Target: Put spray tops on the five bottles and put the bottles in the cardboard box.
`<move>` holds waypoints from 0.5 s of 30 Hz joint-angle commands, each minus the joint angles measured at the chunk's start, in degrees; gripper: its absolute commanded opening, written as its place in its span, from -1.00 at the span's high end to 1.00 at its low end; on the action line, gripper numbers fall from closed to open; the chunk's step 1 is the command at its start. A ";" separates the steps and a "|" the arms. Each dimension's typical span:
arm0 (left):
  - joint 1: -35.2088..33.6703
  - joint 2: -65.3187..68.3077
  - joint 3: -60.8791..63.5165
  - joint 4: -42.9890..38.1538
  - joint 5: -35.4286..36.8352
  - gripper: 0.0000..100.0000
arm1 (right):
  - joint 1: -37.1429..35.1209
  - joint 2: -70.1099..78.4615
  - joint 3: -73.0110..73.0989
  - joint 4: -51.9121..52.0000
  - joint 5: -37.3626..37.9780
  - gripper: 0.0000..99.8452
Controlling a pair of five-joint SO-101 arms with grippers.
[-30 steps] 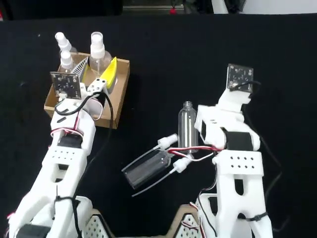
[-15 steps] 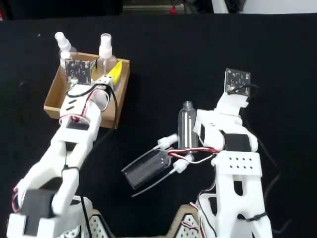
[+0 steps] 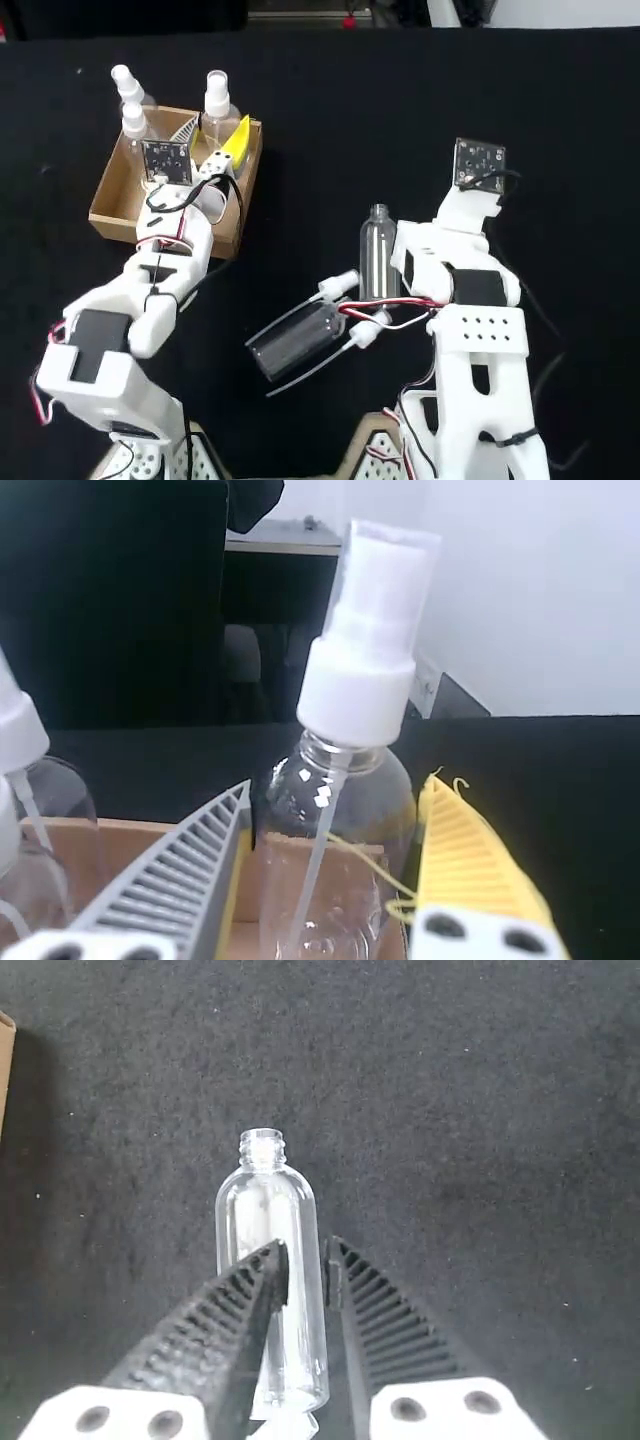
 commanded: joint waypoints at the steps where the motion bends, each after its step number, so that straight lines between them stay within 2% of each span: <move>1: -0.92 1.41 -5.23 -1.76 0.18 0.53 | 0.97 -0.92 -0.40 -1.32 0.79 0.85; 15: -1.36 9.93 -9.98 -1.76 0.18 0.53 | 0.97 -0.92 0.31 -1.32 0.79 0.85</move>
